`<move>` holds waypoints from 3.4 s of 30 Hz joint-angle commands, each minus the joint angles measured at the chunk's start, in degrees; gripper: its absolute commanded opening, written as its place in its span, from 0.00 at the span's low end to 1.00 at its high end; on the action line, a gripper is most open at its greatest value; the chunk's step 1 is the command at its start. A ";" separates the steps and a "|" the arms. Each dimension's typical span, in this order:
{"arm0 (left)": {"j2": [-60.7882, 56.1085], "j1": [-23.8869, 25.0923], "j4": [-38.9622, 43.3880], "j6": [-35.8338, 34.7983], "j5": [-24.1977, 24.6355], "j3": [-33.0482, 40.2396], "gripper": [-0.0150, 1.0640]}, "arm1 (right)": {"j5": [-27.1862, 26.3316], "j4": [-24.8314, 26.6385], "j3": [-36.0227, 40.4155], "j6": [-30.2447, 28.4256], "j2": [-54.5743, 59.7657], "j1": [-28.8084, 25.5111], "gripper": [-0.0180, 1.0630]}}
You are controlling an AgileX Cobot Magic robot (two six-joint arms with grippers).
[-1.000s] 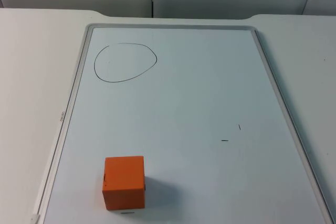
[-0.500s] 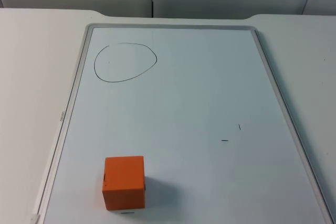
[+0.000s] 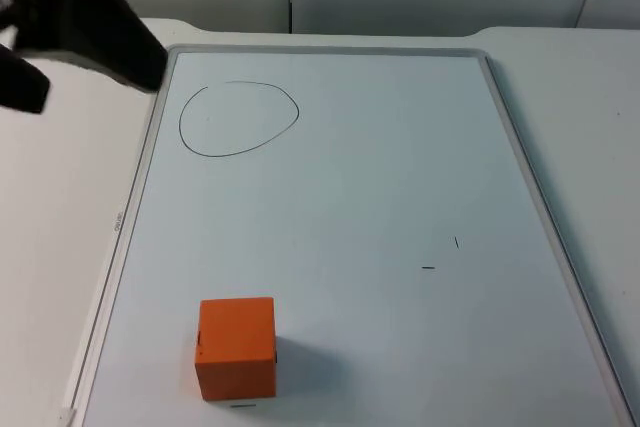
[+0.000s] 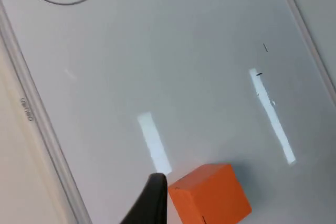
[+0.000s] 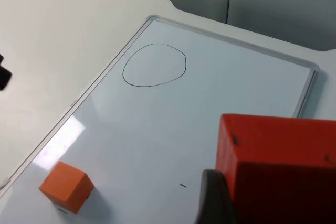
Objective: Pick up one cube with the left hand and another cube with the right hand. First place the cube in the right hand at the target position, then stack the cube in the left hand on top.
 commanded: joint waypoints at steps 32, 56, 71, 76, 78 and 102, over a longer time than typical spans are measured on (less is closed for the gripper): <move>26.24 -24.33 22.11 -37.37 -17.34 -0.31 0.84 | -0.81 0.34 0.82 -1.55 -0.22 0.21 0.01; 31.18 -24.79 23.09 -39.82 -19.55 -0.31 0.84 | -2.39 0.44 3.03 -1.55 -0.22 0.21 0.01; 31.03 -24.79 22.99 -39.82 -20.01 -0.31 0.21 | -2.51 0.44 3.03 -1.55 -0.22 0.21 0.01; 28.91 -24.79 23.21 -38.24 -16.63 -2.35 0.19 | -2.51 0.44 3.03 -1.55 -0.22 0.21 0.01; 25.75 -24.79 23.21 -37.38 -15.24 -3.49 0.19 | -2.51 0.44 3.03 -1.55 -0.22 0.21 0.01; -16.63 -24.79 30.14 -30.62 -2.87 -1.96 0.19 | -3.13 0.34 2.68 -3.83 7.05 0.21 0.01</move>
